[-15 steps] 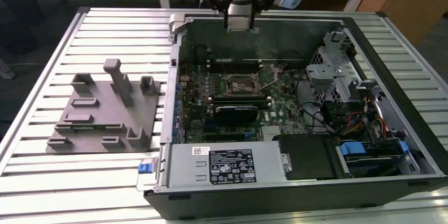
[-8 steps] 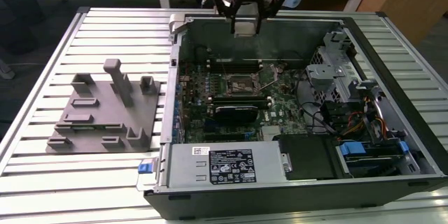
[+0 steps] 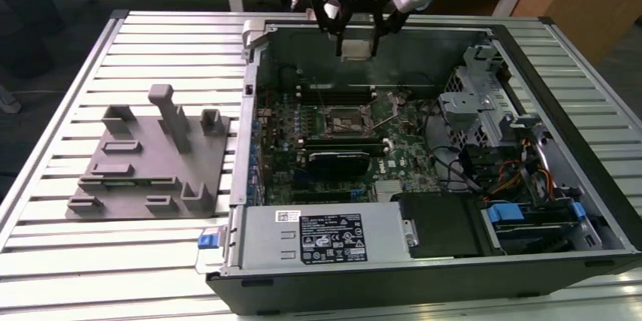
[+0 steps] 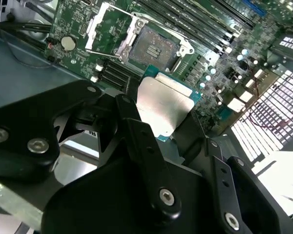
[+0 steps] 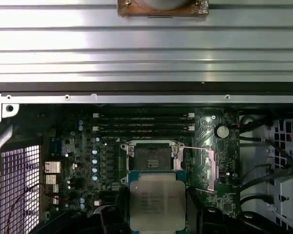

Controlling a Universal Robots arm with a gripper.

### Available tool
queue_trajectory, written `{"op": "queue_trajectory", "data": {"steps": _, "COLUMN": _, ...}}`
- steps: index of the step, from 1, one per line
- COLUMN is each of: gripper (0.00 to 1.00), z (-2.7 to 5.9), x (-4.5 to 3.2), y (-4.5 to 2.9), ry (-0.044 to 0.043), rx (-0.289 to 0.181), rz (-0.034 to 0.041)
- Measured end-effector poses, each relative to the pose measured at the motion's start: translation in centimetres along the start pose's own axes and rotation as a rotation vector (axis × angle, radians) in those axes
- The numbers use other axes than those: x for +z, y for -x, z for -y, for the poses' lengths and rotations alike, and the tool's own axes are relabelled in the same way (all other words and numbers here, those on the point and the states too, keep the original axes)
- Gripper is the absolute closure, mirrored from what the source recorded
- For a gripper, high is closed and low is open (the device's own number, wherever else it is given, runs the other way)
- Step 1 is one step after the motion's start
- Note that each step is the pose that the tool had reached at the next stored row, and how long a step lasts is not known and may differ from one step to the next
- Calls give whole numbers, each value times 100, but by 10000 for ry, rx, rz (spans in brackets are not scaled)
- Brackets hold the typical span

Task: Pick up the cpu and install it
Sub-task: 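Pick up the cpu and move it towards the insertion slot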

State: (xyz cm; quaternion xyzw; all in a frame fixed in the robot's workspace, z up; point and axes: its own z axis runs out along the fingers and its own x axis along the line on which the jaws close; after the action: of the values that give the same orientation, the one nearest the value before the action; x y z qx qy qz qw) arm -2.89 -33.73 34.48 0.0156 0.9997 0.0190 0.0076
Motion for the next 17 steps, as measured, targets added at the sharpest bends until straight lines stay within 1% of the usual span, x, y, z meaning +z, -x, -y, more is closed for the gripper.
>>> {"op": "queue_trajectory", "data": {"steps": 5, "gripper": 45, "z": 4, "x": 91, "y": 16, "ry": 0, "rx": 1, "rz": 0}}
{"op": "queue_trajectory", "data": {"steps": 17, "gripper": 45, "z": 23, "x": 309, "y": 16, "ry": -1, "rx": 0, "rz": -1}}
